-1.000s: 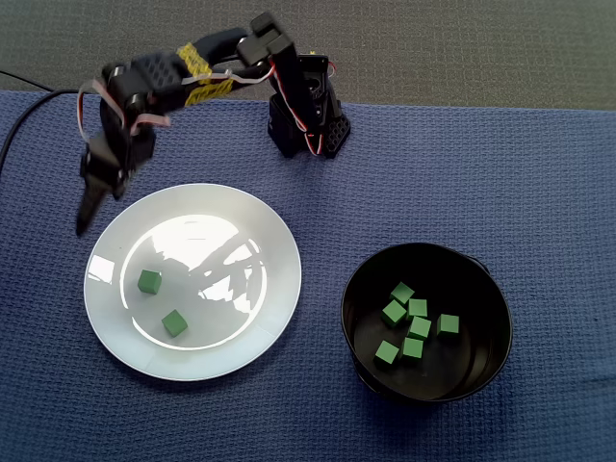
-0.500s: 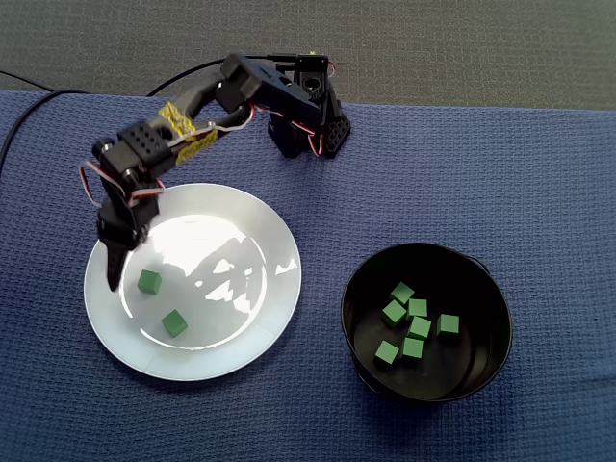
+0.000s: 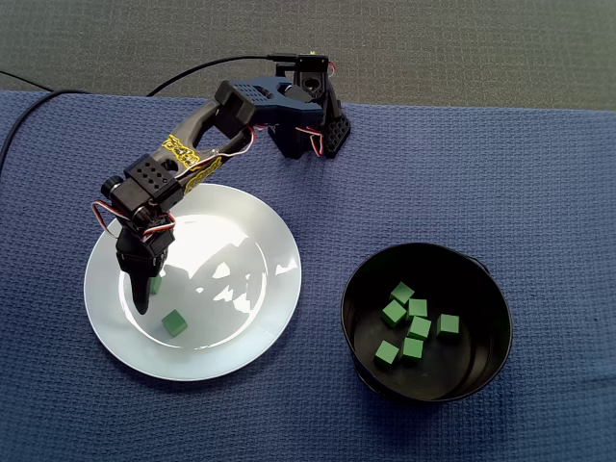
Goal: Pick up the items on the white plate and put them in the black container.
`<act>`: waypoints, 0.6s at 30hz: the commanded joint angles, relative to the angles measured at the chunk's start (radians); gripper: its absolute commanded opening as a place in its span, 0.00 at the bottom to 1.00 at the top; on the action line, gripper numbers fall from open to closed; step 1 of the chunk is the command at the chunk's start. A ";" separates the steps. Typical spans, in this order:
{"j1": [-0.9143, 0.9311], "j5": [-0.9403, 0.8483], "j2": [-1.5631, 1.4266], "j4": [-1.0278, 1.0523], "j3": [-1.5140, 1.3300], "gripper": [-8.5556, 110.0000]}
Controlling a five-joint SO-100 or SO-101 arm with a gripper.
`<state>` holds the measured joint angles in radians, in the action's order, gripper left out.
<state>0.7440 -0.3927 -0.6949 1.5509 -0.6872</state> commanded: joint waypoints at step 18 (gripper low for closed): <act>0.012 -0.032 0.044 -0.005 0.112 0.26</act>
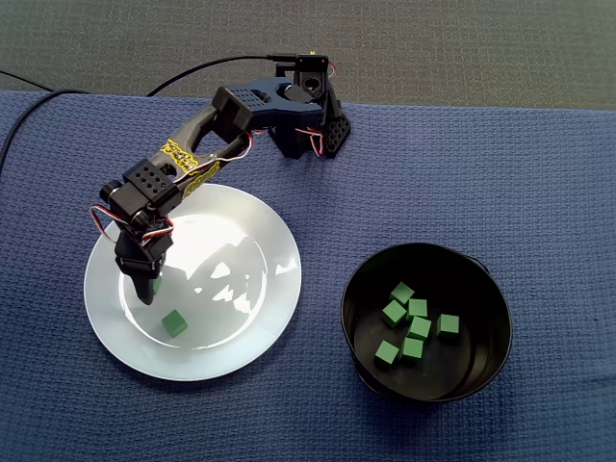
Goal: Pick up the items on the white plate and put them in the black container.
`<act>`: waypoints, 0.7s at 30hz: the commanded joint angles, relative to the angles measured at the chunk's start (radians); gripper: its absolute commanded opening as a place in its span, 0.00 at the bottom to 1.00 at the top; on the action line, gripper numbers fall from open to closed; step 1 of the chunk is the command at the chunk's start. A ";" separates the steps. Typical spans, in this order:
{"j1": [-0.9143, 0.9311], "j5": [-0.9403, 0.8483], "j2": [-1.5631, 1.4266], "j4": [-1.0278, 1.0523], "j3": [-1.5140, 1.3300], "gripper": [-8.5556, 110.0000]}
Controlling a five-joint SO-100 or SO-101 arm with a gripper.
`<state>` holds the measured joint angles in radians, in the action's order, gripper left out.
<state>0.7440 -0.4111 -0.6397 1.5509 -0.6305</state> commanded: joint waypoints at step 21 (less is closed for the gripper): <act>0.035 -0.028 0.014 -0.008 0.104 0.07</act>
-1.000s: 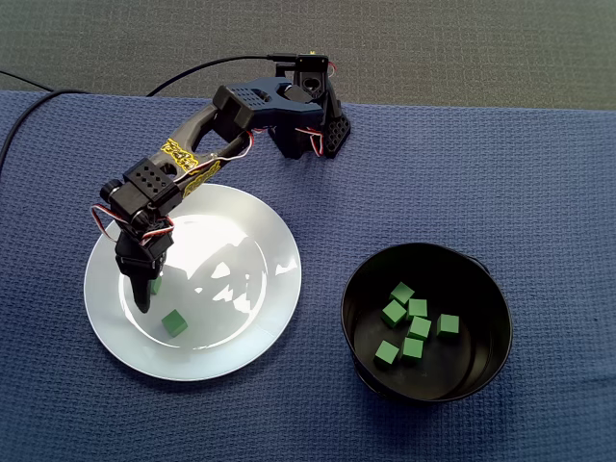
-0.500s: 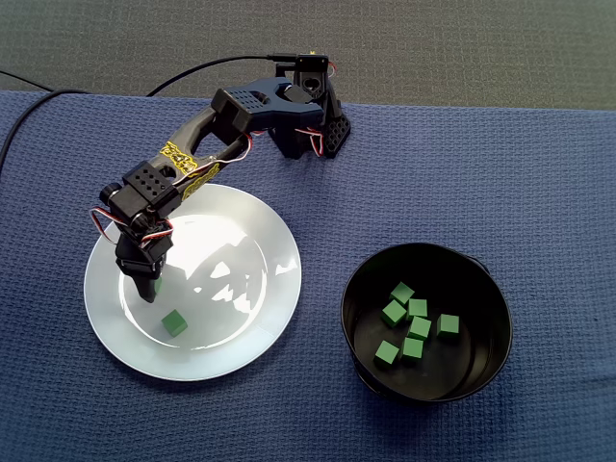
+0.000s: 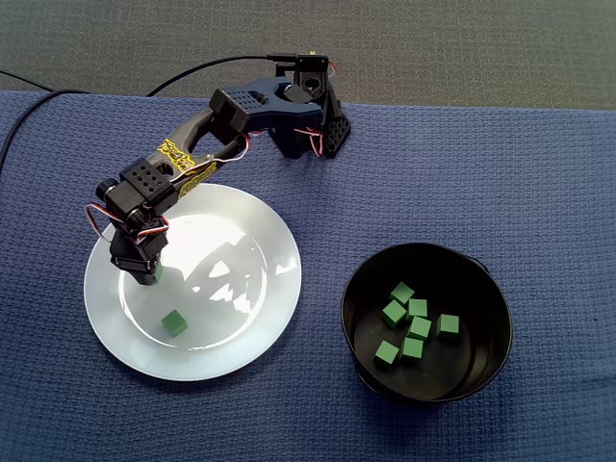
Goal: Pick up the items on the white plate and put them in the black container.
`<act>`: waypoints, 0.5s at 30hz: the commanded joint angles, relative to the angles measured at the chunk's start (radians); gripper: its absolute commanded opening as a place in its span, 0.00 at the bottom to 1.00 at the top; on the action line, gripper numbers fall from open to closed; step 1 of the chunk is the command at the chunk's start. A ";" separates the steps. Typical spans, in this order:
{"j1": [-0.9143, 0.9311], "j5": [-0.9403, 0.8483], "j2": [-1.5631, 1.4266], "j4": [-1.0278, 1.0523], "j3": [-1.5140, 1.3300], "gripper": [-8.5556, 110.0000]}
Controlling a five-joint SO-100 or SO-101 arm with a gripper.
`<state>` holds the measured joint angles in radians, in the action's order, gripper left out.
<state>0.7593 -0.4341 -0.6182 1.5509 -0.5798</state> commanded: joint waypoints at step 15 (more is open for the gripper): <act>0.179 -0.067 -0.479 0.012 -0.147 0.07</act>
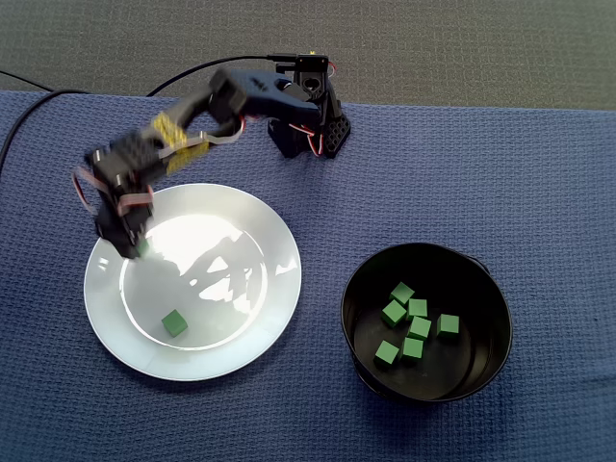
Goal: Pick up the items on the white plate and put them in the black container.
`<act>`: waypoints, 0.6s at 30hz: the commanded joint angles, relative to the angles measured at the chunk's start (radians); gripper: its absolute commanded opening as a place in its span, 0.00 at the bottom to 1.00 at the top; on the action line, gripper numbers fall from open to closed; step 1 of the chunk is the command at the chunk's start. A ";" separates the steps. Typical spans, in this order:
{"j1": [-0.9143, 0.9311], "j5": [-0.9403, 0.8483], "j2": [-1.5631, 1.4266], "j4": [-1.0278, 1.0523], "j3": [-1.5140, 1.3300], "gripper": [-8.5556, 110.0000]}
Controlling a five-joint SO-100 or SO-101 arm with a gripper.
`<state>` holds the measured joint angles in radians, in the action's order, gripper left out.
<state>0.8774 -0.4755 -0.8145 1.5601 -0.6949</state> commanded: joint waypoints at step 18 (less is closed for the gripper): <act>-0.588 -0.204 -1.006 -0.130 -0.012 0.07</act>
<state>0.5123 -0.6243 -1.7181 1.5018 -0.7317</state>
